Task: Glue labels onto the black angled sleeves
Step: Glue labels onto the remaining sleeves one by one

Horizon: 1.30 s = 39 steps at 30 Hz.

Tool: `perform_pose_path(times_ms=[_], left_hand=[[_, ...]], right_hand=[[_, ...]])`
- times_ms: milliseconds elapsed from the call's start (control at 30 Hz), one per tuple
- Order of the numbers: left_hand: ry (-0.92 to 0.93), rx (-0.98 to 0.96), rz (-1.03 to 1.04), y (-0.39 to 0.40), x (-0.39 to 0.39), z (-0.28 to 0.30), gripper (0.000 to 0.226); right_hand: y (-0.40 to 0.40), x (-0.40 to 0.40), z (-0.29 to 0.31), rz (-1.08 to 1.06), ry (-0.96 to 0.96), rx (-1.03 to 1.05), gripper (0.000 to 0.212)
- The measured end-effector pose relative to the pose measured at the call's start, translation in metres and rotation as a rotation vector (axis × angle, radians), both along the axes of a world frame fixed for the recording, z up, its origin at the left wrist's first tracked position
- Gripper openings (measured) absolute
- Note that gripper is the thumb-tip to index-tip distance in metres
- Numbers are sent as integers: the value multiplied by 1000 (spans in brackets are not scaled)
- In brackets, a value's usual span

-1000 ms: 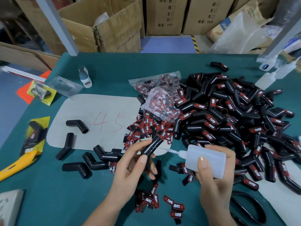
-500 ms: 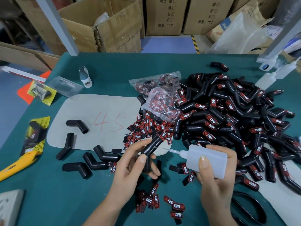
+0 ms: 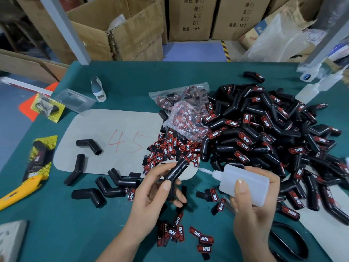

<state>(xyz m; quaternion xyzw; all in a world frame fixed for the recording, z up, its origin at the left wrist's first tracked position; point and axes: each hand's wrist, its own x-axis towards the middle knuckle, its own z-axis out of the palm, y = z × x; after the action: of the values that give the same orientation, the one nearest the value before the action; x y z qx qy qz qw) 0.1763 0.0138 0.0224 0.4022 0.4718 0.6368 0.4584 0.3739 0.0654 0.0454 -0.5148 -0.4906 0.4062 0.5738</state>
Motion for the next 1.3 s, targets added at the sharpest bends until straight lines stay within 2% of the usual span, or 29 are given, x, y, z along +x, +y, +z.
perform_pose_path(times_ms=[800, 1100, 1300], left_hand=[[-111, -70, 2, -1, -1, -1, 36], [-149, -121, -14, -2, -2, 1, 49], [-165, -129, -16, -1, -2, 3, 49]], right_hand=[[1, 2, 0, 8, 12, -1, 29], [-1, 1, 2, 7, 17, -8, 29], [0, 2, 2, 13, 31, -2, 28]])
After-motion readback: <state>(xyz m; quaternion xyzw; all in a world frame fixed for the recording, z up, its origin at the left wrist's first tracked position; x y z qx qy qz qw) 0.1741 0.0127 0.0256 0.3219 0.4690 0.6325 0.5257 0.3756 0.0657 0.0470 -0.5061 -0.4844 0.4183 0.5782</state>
